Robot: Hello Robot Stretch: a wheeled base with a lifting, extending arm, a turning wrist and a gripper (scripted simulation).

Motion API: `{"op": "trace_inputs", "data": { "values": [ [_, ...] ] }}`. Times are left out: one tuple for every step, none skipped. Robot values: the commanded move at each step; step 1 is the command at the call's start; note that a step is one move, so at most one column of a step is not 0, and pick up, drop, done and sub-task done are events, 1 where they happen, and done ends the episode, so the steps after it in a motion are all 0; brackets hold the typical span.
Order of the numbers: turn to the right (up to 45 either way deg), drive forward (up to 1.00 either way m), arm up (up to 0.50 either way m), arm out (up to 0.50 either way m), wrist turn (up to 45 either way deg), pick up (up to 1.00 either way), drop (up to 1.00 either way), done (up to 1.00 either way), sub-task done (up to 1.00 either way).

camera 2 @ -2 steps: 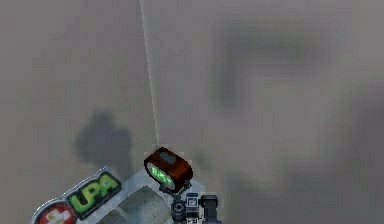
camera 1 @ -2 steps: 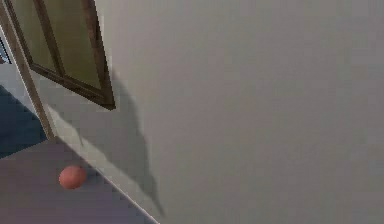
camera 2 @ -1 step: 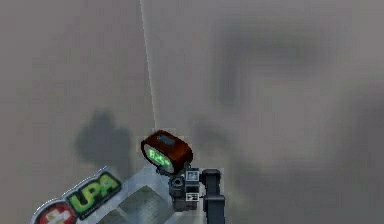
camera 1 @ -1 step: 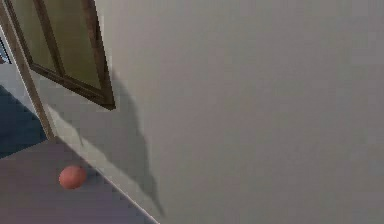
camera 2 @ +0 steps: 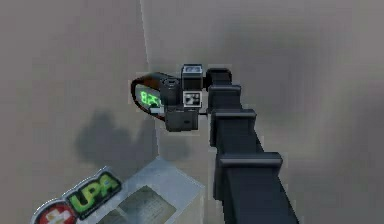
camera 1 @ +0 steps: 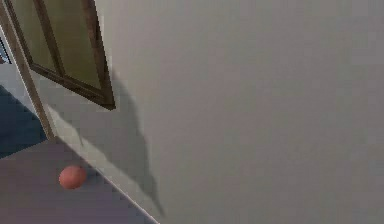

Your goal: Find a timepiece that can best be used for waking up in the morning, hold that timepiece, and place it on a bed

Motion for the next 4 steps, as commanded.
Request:
{"op": "trace_inputs", "data": {
  "values": [
    [0.0, 0.00, 0.00, 0.00, -45.0, 0.00, 0.00, 0.00, 0.00],
    [0.0, 0.00, 0.00, 0.00, -45.0, 0.00, 0.00, 0.00, 0.00],
    [0.0, 0.00, 0.00, 0.00, -30.0, 0.00, 0.00, 0.00, 0.00],
    [0.0, 0.00, 0.00, -0.22, 0.0, 0.00, 0.00, 0.00, 0.00]
  ]
}}
